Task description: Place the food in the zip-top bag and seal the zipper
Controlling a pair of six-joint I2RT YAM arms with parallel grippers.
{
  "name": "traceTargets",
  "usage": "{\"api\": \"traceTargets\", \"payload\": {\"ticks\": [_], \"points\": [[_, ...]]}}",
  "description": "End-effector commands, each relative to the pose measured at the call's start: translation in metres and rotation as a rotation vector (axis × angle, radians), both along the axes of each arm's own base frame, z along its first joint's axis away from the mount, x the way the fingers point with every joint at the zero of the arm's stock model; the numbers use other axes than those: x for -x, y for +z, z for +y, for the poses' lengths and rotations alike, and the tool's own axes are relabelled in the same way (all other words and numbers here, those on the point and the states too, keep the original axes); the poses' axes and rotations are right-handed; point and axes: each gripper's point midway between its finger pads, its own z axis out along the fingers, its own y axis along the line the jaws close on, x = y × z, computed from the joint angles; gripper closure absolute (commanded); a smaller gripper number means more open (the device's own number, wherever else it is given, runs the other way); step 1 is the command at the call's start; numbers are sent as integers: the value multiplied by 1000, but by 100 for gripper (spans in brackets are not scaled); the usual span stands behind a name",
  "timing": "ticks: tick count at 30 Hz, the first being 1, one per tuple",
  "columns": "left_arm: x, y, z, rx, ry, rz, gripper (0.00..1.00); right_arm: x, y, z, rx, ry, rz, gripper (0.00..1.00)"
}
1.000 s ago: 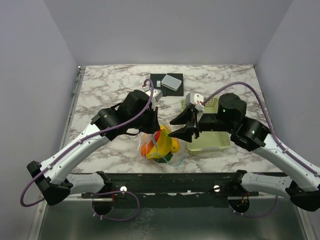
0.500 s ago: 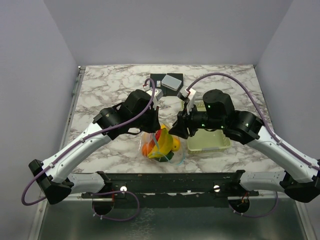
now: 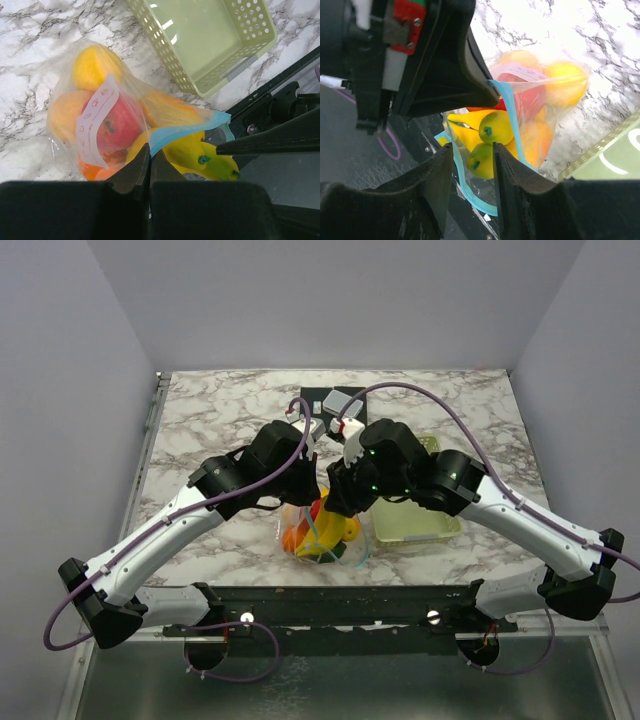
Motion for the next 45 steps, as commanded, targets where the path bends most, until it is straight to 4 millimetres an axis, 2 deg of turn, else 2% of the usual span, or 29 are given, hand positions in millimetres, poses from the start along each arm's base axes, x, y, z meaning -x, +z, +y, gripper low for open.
{"api": "traceTargets", "payload": {"ticks": [1, 12, 17, 25, 32, 45], "points": [[-7, 8, 0, 31, 26, -38, 100, -6, -8, -5, 91, -64, -10, 57], [-7, 9, 3, 28, 34, -47, 100, -6, -31, -10, 219, -105, -25, 57], [-7, 10, 5, 32, 40, -46, 100, -6, -26, -10, 217, -110, -49, 73], [-4, 10, 8, 33, 42, -45, 100, -6, 4, -9, 100, -68, -178, 99], [1, 14, 6, 51, 23, -34, 100, 6, 35, -6, -113, 78, -386, 100], [10, 22, -4, 85, -45, 2, 100, 42, 35, -2, -319, 420, -806, 99]]}}
